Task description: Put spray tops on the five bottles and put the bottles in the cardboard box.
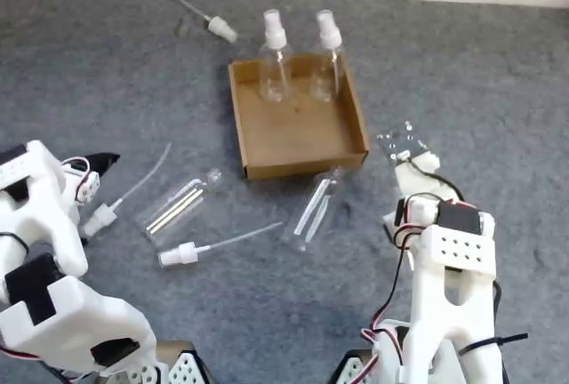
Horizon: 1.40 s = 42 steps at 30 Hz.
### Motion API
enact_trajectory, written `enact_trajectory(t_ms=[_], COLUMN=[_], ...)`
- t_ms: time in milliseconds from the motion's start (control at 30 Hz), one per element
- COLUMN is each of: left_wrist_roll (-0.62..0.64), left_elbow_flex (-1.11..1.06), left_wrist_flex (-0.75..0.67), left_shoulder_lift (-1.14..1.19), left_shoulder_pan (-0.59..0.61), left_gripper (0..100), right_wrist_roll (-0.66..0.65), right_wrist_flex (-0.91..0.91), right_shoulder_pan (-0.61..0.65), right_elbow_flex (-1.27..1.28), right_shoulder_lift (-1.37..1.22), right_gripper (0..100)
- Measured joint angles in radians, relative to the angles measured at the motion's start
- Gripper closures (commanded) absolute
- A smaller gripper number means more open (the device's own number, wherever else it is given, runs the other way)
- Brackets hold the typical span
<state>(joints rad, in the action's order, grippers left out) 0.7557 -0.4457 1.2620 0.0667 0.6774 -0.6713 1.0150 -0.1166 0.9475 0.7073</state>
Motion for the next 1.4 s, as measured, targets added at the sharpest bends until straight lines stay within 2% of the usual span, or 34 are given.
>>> enact_trajectory(t_ms=[100, 167, 367, 567, 800, 1033, 1200, 1400], left_wrist_roll=[0.0, 0.0, 0.055, 0.081, 0.089, 0.08, -0.005, -0.014], left_elbow_flex=[0.061, 0.078, 0.084, 0.118, 0.258, 0.356, 0.457, 0.516], left_wrist_flex=[0.149, 0.192, 0.103, -0.006, 0.038, 0.115, 0.157, 0.163], left_shoulder_lift=[0.0, 0.0, 0.017, 0.201, 0.344, 0.382, 0.387, 0.388], left_shoulder_pan=[-0.002, -0.018, -0.058, -0.057, -0.057, -0.023, -0.02, -0.018], left_gripper=[44, 44, 44, 44, 44, 44, 57, 66], right_wrist_roll=[0.0, 0.0, 0.0, 0.0, 0.0, 0.0, 0.0, 0.0], right_wrist_flex=[0.0, 0.0, 0.0, 0.0, 0.0, 0.0, 0.0, 0.0], right_shoulder_pan=[0.002, 0.002, 0.002, 0.002, 0.002, 0.002, 0.002, 0.002], right_elbow_flex=[0.0, 0.0, 0.0, 0.0, 0.0, 0.0, 0.0, 0.0], right_shoulder_lift=[0.0, 0.0, 0.0, 0.0, 0.0, 0.0, 0.0, 0.0], right_gripper=[99.5, 99.5, 99.5, 99.5, 99.5, 99.5, 99.5, 99.5])
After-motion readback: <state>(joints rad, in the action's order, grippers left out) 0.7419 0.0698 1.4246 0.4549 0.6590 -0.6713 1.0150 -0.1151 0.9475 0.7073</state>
